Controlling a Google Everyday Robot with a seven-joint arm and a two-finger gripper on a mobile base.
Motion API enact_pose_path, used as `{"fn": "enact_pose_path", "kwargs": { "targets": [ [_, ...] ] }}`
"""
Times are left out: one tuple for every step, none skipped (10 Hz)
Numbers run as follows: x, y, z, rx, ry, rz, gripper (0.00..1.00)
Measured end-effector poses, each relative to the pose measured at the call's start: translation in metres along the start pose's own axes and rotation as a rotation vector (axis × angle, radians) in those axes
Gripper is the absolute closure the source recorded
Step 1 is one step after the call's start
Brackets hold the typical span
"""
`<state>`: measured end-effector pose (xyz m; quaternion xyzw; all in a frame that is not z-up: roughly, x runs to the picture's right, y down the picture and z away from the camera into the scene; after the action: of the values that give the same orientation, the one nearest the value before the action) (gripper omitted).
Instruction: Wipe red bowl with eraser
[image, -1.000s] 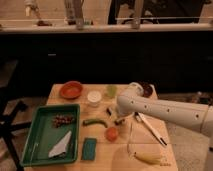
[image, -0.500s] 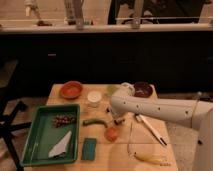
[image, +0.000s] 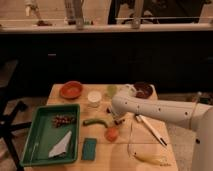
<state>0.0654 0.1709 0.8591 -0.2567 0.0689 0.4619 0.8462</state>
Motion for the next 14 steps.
{"fn": "enact_pose_path", "kwargs": {
  "targets": [
    [0.002, -0.002, 0.002, -0.012, -0.012, -0.026, 0.2],
    [0.004, -0.005, 0.004, -0.027, -0.023, -0.047, 0.2],
    [0.004, -0.004, 0.005, -0.039, -0.028, -0.064, 0.2],
    [0.004, -0.003, 0.007, -0.054, -0.031, -0.088, 0.2],
    [0.004, -0.004, 0.009, -0.065, -0.035, -0.106, 0.2],
    [0.005, -0.005, 0.01, -0.075, -0.037, -0.123, 0.2],
    [0.005, -0.005, 0.011, -0.077, -0.038, -0.145, 0.2],
    [0.004, -0.003, 0.012, -0.083, -0.044, -0.185, 0.2],
    [0.002, -0.001, 0.013, -0.087, -0.046, -0.21, 0.2],
    [0.001, 0.001, 0.014, -0.091, -0.051, -0.235, 0.2],
    [0.001, 0.0, 0.015, -0.094, -0.053, -0.251, 0.2],
    [0.0, -0.001, 0.017, -0.098, -0.055, -0.265, 0.2],
    [-0.001, -0.002, 0.018, -0.101, -0.057, -0.272, 0.2],
    [-0.002, -0.004, 0.019, -0.107, -0.059, -0.277, 0.2]
  ]
}}
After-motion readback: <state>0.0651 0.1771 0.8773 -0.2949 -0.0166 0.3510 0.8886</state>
